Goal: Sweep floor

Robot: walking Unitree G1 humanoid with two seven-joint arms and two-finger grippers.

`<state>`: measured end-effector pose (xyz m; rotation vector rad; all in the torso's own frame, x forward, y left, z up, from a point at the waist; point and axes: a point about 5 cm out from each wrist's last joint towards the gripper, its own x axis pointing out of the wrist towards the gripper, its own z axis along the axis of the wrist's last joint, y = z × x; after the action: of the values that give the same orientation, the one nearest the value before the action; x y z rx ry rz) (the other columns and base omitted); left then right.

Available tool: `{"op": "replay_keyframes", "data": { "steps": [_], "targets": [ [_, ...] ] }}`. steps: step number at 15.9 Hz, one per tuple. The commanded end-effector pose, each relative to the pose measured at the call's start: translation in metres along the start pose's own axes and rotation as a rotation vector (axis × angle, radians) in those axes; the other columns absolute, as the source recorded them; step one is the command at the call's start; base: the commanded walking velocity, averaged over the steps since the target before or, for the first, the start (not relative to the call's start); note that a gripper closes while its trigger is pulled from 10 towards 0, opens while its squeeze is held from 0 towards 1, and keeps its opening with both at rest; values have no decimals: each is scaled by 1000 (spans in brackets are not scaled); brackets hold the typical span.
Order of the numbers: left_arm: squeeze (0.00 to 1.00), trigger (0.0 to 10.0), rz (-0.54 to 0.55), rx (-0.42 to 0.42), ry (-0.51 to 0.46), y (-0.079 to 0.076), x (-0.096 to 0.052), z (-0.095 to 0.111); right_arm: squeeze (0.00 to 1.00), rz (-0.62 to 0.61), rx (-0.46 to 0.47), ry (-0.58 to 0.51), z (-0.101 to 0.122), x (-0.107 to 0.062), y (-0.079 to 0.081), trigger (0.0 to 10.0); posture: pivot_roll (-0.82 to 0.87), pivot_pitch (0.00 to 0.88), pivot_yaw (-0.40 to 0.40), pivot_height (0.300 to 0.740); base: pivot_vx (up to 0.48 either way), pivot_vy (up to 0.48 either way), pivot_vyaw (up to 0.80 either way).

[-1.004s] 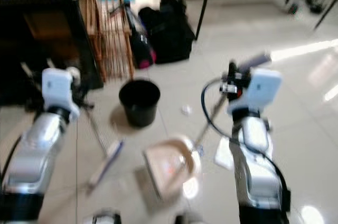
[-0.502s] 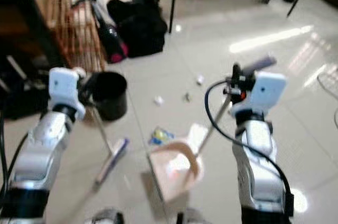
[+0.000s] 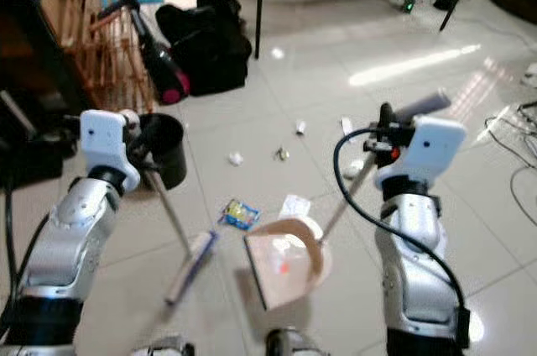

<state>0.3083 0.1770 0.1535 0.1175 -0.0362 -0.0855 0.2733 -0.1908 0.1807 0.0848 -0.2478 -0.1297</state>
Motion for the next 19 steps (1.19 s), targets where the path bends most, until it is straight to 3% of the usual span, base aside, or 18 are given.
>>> {"op": "replay_keyframes", "data": {
  "steps": [1, 5, 19],
  "targets": [
    [0, 10000, 16, 20, -30, 2, 1, 9, 0, -5, 14, -27, 8, 2, -1, 10000, -61, 154, -18, 740, 0, 0, 0],
    [0, 10000, 3, 23, -65, 1, 2, 15, 0, -11, 12, -28, 10, 4, -2, 10000, -64, 157, -21, 740, 0, 0, 0],
    [0, 10000, -8, 39, -79, 1, 4, 18, 0, -29, 21, -26, 9, 5, -4, 10000, -56, 156, -10, 740, 337, 0, 0]
  ]
}}
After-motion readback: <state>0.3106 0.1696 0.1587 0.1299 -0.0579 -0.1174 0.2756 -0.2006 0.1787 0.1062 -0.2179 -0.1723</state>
